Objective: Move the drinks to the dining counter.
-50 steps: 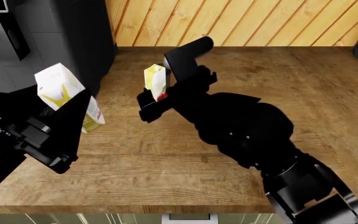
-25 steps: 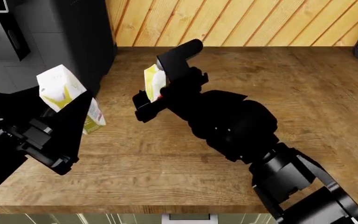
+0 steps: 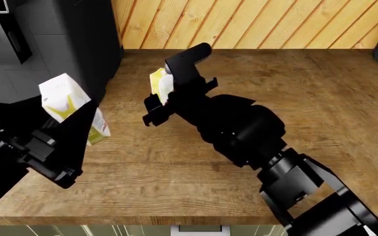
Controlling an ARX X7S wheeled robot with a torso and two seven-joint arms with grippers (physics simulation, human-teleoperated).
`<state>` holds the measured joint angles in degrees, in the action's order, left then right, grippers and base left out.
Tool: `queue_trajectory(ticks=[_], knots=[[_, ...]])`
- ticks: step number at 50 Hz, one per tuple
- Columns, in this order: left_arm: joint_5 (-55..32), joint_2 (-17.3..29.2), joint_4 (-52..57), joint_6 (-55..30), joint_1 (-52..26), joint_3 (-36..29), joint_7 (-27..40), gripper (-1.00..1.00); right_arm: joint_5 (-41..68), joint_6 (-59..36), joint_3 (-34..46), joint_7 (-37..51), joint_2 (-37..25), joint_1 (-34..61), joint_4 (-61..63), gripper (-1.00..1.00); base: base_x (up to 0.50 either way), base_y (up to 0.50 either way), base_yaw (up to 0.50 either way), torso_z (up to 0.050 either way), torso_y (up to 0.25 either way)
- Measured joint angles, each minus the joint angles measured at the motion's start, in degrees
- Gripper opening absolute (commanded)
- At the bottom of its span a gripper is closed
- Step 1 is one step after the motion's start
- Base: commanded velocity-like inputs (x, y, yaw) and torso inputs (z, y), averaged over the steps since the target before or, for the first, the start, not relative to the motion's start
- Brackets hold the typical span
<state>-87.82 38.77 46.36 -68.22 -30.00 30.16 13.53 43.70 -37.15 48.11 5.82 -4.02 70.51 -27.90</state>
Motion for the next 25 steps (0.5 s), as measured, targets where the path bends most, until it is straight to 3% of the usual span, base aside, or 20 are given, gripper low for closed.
queue_trajectory(ticks=[12, 25], knots=[[-2.55, 1.14, 0.58, 0.76, 0.42, 0.81, 1.69, -1.0, 4.37, -4.31, -1.07, 4.48, -3.78, -1.06, 9.58, -1.0, 0.0, 0.0, 0.0, 0.0, 0.0], [-9.7, 4.09, 1.89, 3.08, -0.82, 1.56, 6.51, -1.0, 22.44, -15.92, -11.96, 22.66, -10.47, 0.08, 36.6, -1.0, 0.0, 0.0, 0.0, 0.001, 0.001]])
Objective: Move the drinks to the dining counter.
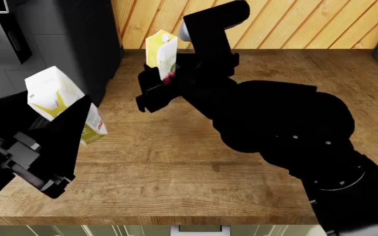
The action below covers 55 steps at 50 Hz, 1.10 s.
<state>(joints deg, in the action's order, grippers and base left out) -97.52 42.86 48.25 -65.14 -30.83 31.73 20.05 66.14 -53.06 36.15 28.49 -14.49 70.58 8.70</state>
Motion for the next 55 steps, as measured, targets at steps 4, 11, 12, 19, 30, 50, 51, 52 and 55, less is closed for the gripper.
queue_trajectory(ticks=[4, 11, 12, 19, 30, 50, 51, 52, 55], knots=[[-2.31, 1.03, 0.64, 0.77, 0.31, 1.15, 1.21, -1.0, 4.49, -1.89, -2.73, 3.86, -1.29, 0.67, 5.92, -1.0, 0.0, 0.0, 0.0, 0.0, 0.0], [-4.92, 2.23, 1.48, 1.66, 1.04, 2.88, 2.61, -1.0, 6.79, -2.77, -4.89, 6.01, -3.5, 0.91, 14.43, -1.0, 0.0, 0.0, 0.0, 0.0, 0.0], [-5.12, 2.33, 1.55, 1.74, 1.05, 2.96, 2.74, -1.0, 6.33, -2.53, -5.01, 6.04, -3.85, 0.79, 15.57, -1.0, 0.0, 0.0, 0.0, 0.0, 0.0], [-5.16, 2.5, 1.66, 1.89, 0.92, 2.83, 3.15, -1.0, 4.87, -1.81, -6.09, 7.51, -5.23, 0.15, 19.55, -1.0, -0.35, 0.16, 0.0, 0.0, 0.002], [-5.37, 2.75, 1.72, 2.07, 0.6, 2.18, 3.32, -1.0, 3.74, -1.19, -6.14, 7.77, -6.23, -0.49, 21.76, -1.0, -0.5, 0.0, 0.0, 0.001, 0.0], [-5.73, 2.94, 1.91, 2.39, 0.3, 1.28, 3.0, -1.0, 1.28, -0.37, -5.01, 7.28, -7.28, -0.92, 22.63, -1.0, -0.46, 0.09, 0.0, 0.0, 0.0], [-5.69, 2.93, 1.93, 2.39, 0.34, 1.29, 2.95, -1.0, 0.96, -0.31, -4.82, 7.23, -7.36, -0.94, 22.73, -1.0, -0.04, 0.5, 0.0, 0.0, 0.0], [-5.62, 2.91, 1.95, 2.37, 0.38, 1.31, 2.9, -1.0, 0.63, -0.27, -4.62, 7.21, -7.44, -0.94, 22.84, -1.0, 0.0, 0.5, 0.0, 0.0, 0.0], [-5.27, 2.82, 1.95, 2.31, 0.5, 1.34, 2.75, -1.0, -0.5, -0.11, -3.99, 7.12, -7.72, -0.98, 23.16, -1.0, 0.0, 0.5, 0.0, 0.0, 0.0]])
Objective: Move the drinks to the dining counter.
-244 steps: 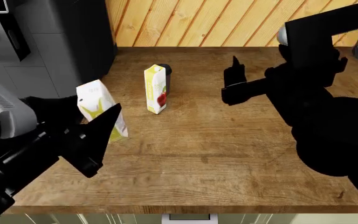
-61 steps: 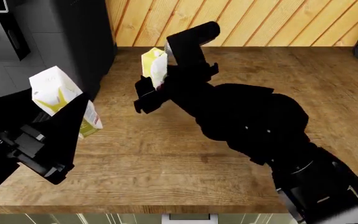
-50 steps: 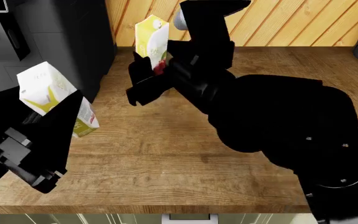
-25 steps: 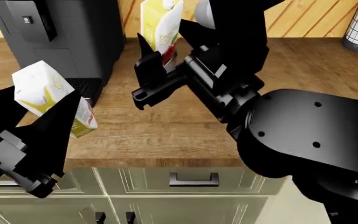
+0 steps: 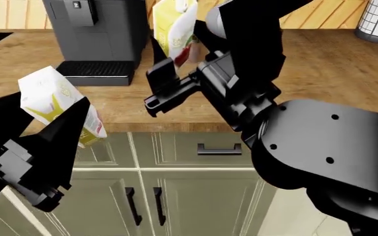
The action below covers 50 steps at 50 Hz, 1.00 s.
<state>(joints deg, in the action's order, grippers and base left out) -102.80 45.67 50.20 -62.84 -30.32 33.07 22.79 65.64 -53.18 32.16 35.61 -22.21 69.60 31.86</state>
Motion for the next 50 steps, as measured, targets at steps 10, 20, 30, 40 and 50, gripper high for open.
queue_trajectory(ticks=[10, 20, 30, 40, 50], knots=[[1.07, -0.38, -0.01, -0.16, 0.49, 0.22, -0.6, -1.0, -2.09, 0.27, 1.31, -0.05, -0.61, -0.21, 0.61, -1.0, 0.0, 0.5, 0.0, 0.0, 0.0], [1.46, -0.51, 0.13, -0.13, 1.26, 0.95, -1.04, -1.0, -2.7, 0.37, 1.9, 0.01, -0.79, -0.21, 0.68, -1.0, 0.0, 0.5, 0.0, 0.001, 0.0], [1.52, -0.38, 0.16, 0.02, 1.64, 1.33, -1.15, -1.0, -3.18, 0.48, 2.45, -0.11, -0.83, -0.12, 0.44, -1.0, -0.05, 0.5, 0.0, 0.0, 0.0], [1.71, -0.37, 0.18, 0.16, 1.78, 1.37, -1.35, -1.0, -3.14, 0.58, 2.71, -0.17, -0.78, -0.03, 0.16, -1.0, -0.16, 0.5, 0.0, 0.001, 0.0], [1.62, -0.27, 0.36, 0.32, 2.34, 1.88, -1.47, -1.0, -2.87, 0.73, 2.81, -0.15, -0.75, -0.06, 0.02, -1.0, -0.23, 0.5, 0.0, 0.0, 0.0]])
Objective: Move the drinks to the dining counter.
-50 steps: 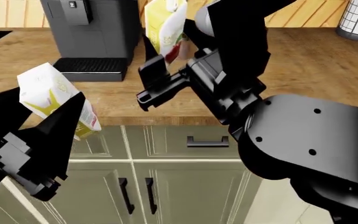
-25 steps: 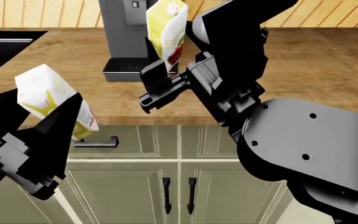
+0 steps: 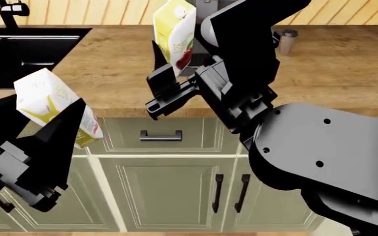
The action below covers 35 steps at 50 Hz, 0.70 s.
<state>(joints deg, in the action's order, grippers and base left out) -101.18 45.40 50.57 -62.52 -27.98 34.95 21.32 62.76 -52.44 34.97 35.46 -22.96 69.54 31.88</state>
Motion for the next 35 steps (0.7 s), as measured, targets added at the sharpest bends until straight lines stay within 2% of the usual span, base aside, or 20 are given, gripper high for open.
queue_trajectory(ticks=[14, 18, 25, 35], knots=[[0.25, 0.15, -0.05, 0.16, -0.18, -0.61, 0.06, -1.0, 0.59, -0.29, 0.04, 0.65, -0.22, -0.13, -0.45, -1.0, -0.32, 0.46, 0.0, 0.001, 0.0], [0.47, 0.22, -0.1, 0.18, -0.2, -0.72, 0.18, -1.0, 0.32, -0.48, 0.36, 1.11, -0.34, -0.24, -0.67, -1.0, -0.29, 0.0, 0.44, 0.0, 0.0], [0.33, 0.37, -0.09, 0.33, -0.3, -1.01, 0.28, -1.0, -1.87, -0.35, 1.48, 1.75, -0.97, -0.34, -0.67, -1.0, 0.0, 0.0, 0.0, 0.0, 0.0], [0.29, 0.57, -0.28, 0.55, -0.86, -1.86, 0.46, -1.0, -4.37, -0.91, 3.04, 2.7, -1.62, -0.11, -0.88, -1.0, 0.0, 0.0, 0.5, 0.001, 0.0]])
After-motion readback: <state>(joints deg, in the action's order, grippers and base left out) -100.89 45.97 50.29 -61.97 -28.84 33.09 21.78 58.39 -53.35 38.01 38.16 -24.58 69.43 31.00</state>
